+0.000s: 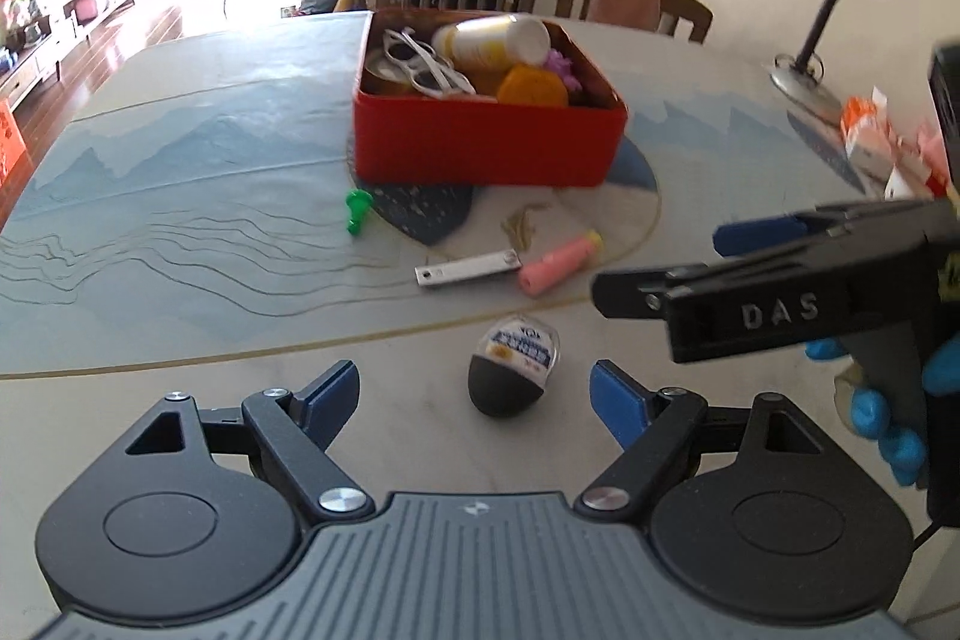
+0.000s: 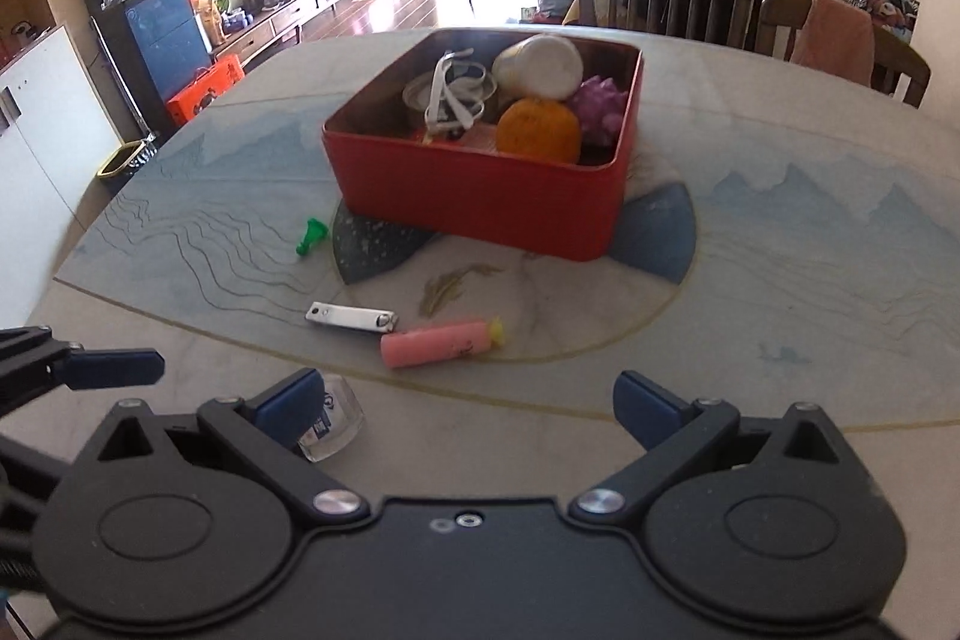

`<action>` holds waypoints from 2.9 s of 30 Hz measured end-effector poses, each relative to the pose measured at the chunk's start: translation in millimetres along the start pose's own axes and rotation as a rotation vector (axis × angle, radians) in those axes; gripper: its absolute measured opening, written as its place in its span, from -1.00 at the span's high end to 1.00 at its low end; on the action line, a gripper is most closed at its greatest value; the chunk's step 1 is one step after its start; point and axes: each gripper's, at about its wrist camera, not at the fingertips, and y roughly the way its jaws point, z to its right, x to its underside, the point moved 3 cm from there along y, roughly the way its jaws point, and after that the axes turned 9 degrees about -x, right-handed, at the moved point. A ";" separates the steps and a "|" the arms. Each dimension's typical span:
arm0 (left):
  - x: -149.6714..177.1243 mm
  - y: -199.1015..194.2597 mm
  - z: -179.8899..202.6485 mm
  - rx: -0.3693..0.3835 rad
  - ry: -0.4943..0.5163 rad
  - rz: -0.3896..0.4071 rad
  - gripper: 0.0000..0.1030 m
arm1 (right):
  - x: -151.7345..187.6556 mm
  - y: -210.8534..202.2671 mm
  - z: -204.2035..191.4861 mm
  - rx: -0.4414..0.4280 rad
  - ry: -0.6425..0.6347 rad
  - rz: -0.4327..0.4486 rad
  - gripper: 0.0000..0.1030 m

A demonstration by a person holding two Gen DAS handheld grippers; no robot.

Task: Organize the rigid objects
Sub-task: 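Grasp the roll-on bottle with the left gripper while the right gripper grasps the pink marker, then carry the roll-on bottle and pink marker over the red tin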

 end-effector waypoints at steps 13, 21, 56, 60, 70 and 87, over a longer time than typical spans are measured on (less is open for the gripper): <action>3.3 25.6 18.3 -0.012 0.060 -0.006 -0.63 | -5.5 30.2 -3.2 -0.035 -0.047 -0.045 -0.94; 2.3 36.9 20.7 -0.035 0.074 -0.010 -0.62 | -9.8 40.8 -5.5 -0.062 -0.066 -0.057 -0.77; -5.2 22.1 -9.8 -0.011 -0.003 -0.018 -0.04 | -14.1 14.2 -13.7 -0.016 -0.051 -0.010 -0.14; -10.0 14.5 -16.7 -0.021 -0.018 -0.012 -0.04 | -15.5 1.5 -20.2 -0.007 -0.056 0.000 -0.14; -31.9 -13.8 -34.1 -0.032 -0.070 0.045 -0.04 | -25.7 -35.6 -33.2 -0.006 -0.075 0.052 -0.14; -100.1 -48.2 -46.7 -0.042 -0.101 0.172 -0.04 | -67.2 -64.6 -36.9 0.016 -0.140 0.162 -0.14</action>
